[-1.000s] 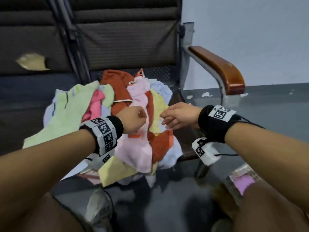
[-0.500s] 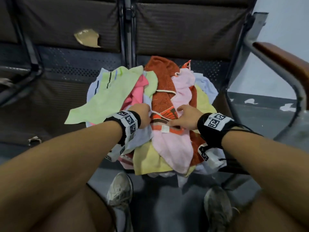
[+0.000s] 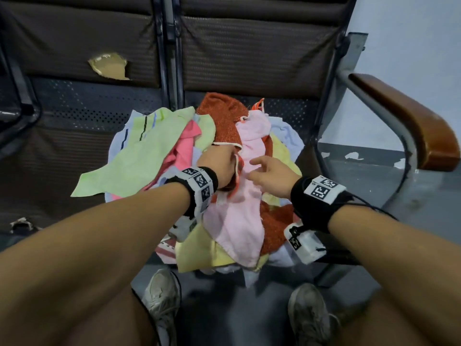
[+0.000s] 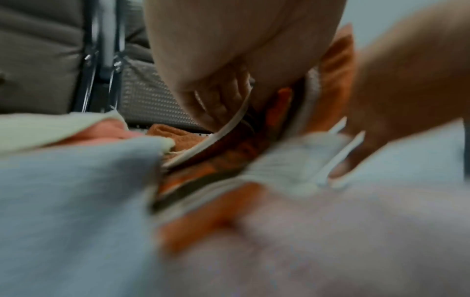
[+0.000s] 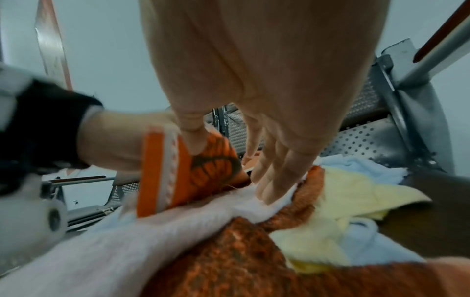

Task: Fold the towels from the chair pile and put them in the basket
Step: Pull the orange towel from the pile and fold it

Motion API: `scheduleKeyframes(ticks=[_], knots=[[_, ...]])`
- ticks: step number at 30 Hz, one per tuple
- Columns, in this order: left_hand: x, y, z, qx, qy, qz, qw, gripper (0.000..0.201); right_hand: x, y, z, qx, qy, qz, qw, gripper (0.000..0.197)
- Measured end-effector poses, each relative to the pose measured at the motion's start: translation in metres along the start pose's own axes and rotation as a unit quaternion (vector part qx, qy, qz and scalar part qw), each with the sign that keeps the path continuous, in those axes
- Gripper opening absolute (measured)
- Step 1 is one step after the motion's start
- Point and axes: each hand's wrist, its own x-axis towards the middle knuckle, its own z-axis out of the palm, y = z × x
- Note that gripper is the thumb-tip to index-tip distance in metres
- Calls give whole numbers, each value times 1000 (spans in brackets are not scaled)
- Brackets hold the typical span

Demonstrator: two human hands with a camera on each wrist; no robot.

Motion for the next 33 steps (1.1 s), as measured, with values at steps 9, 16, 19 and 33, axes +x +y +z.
scheduleKeyframes(ticks=[9, 16, 19, 33], knots=[[-21, 43, -33, -412, 11, 82, 907, 11, 1, 11, -3, 54, 45, -119, 990, 35], [-17, 15, -36, -282, -60, 80, 954, 74, -13, -23, -16, 202, 165, -165, 951, 22], [-18, 8, -26, -178, -56, 77, 979, 43, -22, -39, -28, 350, 184, -181, 901, 28], [-22, 39, -11, -280, -147, 95, 944, 62, -29, 13, -44, 274, -18, 36, 961, 19]])
